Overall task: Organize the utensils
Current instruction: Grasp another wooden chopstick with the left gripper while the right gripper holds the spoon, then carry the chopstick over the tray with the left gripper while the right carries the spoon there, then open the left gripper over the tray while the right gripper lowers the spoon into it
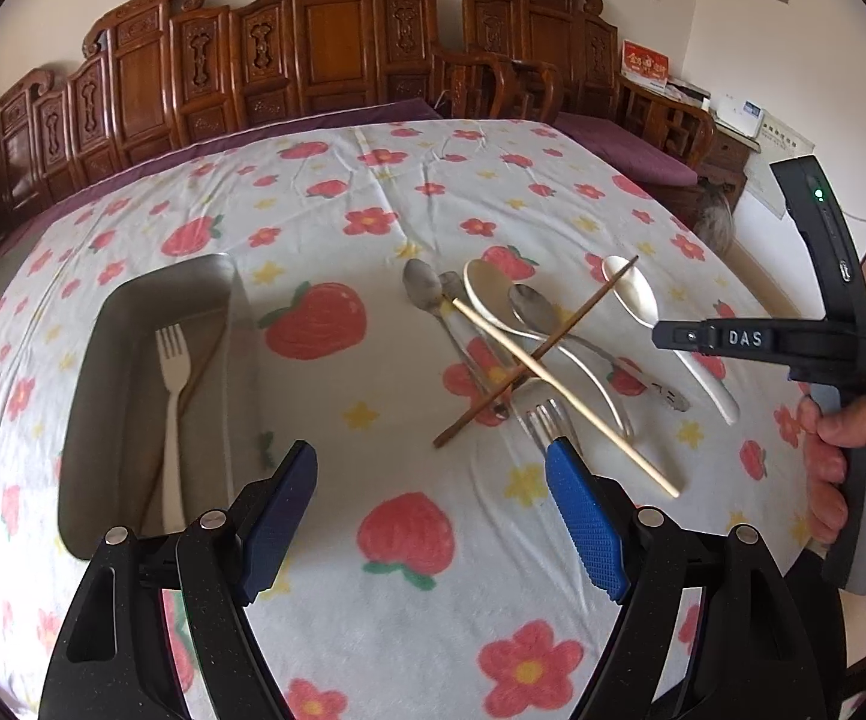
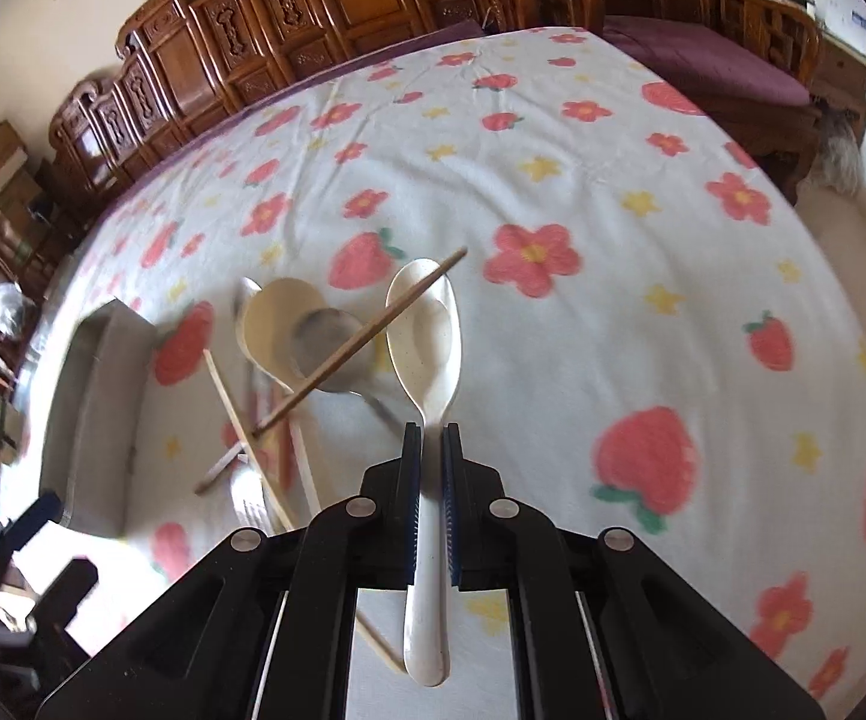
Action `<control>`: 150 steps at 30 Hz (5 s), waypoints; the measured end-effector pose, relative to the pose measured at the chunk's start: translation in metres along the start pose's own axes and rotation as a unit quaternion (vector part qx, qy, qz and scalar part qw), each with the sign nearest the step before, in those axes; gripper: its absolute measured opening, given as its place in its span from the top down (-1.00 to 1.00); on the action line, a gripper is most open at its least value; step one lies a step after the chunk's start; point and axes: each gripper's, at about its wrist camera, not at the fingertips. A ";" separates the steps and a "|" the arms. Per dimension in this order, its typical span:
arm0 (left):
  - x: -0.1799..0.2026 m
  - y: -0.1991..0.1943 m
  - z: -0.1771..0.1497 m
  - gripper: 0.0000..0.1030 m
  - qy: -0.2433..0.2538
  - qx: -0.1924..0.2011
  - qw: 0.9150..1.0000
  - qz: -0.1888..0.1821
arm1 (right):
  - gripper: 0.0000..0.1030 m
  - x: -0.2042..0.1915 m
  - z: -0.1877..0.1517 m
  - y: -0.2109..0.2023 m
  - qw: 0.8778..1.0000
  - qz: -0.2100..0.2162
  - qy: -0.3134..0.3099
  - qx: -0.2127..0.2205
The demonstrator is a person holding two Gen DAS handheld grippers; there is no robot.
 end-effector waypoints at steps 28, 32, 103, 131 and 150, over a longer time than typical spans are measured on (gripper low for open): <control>0.019 0.107 0.009 0.03 0.095 -0.097 0.991 -0.017 | 0.84 0.019 -0.001 -0.031 0.999 0.024 -0.020 0.033; 0.018 0.111 0.007 0.17 0.091 -0.100 0.991 -0.019 | 0.84 0.015 0.000 -0.033 0.999 0.029 -0.025 0.036; -0.129 -0.017 0.022 0.91 -0.003 -0.027 0.997 0.066 | 0.84 -0.120 -0.014 -0.057 0.984 0.139 -0.101 0.042; -0.165 0.001 -0.005 0.91 -0.039 -0.048 0.996 0.067 | 0.84 -0.223 -0.012 -0.040 0.977 0.169 -0.124 0.029; -0.202 -0.048 -0.002 0.90 -0.053 -0.004 0.996 0.067 | 0.84 -0.287 -0.017 0.006 0.976 0.180 -0.123 0.002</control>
Point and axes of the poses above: each gripper's, at about its wrist camera, not at the fingertips, and y roughly the way its jaws point, x to its right, z to its top, and after that the axes turned 15 degrees about x, right-handed
